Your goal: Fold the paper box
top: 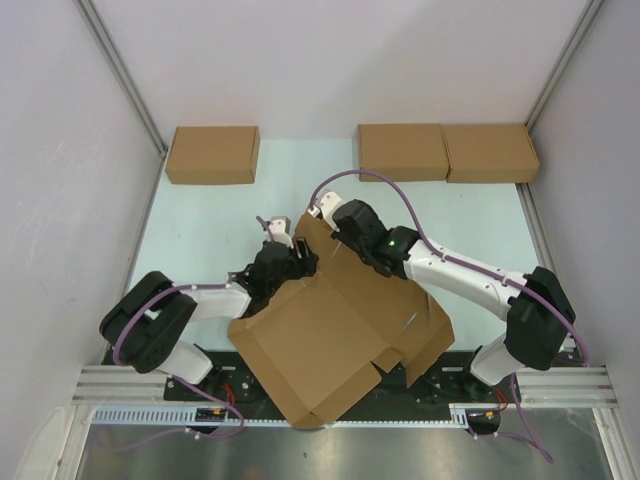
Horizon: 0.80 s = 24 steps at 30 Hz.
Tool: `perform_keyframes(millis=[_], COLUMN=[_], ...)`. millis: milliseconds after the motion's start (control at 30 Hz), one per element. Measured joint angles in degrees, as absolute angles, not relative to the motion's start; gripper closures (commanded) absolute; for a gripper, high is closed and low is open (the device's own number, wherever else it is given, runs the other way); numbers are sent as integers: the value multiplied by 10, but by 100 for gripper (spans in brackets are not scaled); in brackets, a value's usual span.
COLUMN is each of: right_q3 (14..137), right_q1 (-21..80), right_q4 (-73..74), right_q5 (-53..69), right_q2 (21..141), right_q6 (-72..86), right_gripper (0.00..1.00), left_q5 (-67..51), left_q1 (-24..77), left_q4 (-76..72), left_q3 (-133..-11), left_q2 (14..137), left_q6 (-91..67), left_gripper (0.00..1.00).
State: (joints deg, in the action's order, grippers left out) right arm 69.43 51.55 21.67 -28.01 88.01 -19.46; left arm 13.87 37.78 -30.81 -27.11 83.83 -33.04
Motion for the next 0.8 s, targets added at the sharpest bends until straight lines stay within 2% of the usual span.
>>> perform_keyframes(millis=[167, 267, 333, 400, 467, 567, 733, 800], right_q3=[694, 694, 694, 694, 694, 694, 694, 694], right_q1=[516, 516, 516, 516, 516, 516, 516, 516], right_q4=[221, 224, 225, 225, 225, 225, 225, 225], right_q5=[-280, -281, -281, -282, -282, -281, -281, -281], right_q2=[879, 879, 879, 879, 879, 879, 879, 879], right_q6=[-194, -195, -195, -195, -195, -195, -193, -193], right_gripper=[100, 100, 100, 100, 100, 100, 100, 100], left_q5=[122, 115, 112, 111, 109, 110, 120, 119], left_q1=[378, 377, 376, 375, 374, 374, 369, 364], left_q4=[-295, -289, -289, -289, -288, -279, -252, -243], left_q3=[-272, -273, -273, -273, -273, -274, -279, -289], left_q2=[864, 875, 877, 877, 876, 873, 851, 847], left_q6=[-330, -329, -329, -330, -330, -326, -323, -316], left_gripper=[36, 44, 46, 42, 32, 26, 24, 30])
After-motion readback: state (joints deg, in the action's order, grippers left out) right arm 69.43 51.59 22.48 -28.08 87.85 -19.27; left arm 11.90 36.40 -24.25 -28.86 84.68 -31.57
